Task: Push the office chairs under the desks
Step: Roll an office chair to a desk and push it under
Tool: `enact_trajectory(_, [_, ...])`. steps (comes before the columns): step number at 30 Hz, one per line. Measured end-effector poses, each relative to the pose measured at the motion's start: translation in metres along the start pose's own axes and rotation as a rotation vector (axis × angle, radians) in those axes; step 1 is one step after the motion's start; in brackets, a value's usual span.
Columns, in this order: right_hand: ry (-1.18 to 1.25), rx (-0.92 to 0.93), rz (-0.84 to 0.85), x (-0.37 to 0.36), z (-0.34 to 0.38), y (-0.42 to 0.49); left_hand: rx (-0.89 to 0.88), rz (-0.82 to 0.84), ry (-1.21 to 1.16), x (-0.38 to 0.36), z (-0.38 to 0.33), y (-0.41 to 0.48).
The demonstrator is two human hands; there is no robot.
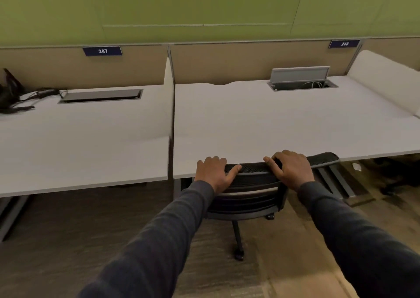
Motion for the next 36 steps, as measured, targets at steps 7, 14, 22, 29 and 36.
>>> enact_trajectory(7, [0.186,0.116,-0.067,-0.014,0.121,-0.014,0.014,-0.093,-0.082,0.013,0.057,-0.056])
enact_trajectory(14, [0.341,0.228,-0.075,-0.013,0.279,-0.054,0.201,-0.123,0.008,0.049,0.171,-0.161])
enact_trajectory(22, [0.415,0.290,-0.022,-0.029,0.482,-0.128,0.387,-0.089,0.064,0.079,0.325,-0.337])
enact_trajectory(29, [0.504,0.399,0.065,-0.050,0.648,-0.192,0.528,-0.110,0.050,0.097,0.432,-0.471])
enact_trajectory(36, [0.548,0.479,0.144,-0.070,0.769,-0.223,0.619,-0.112,0.064,0.103,0.515,-0.555])
Point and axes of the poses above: each hand's wrist, its own y-axis towards the middle knuckle, its own x-axis out of the back of the hand, z = x × y, the point moved 3 cm from there along y, towards the middle knuckle
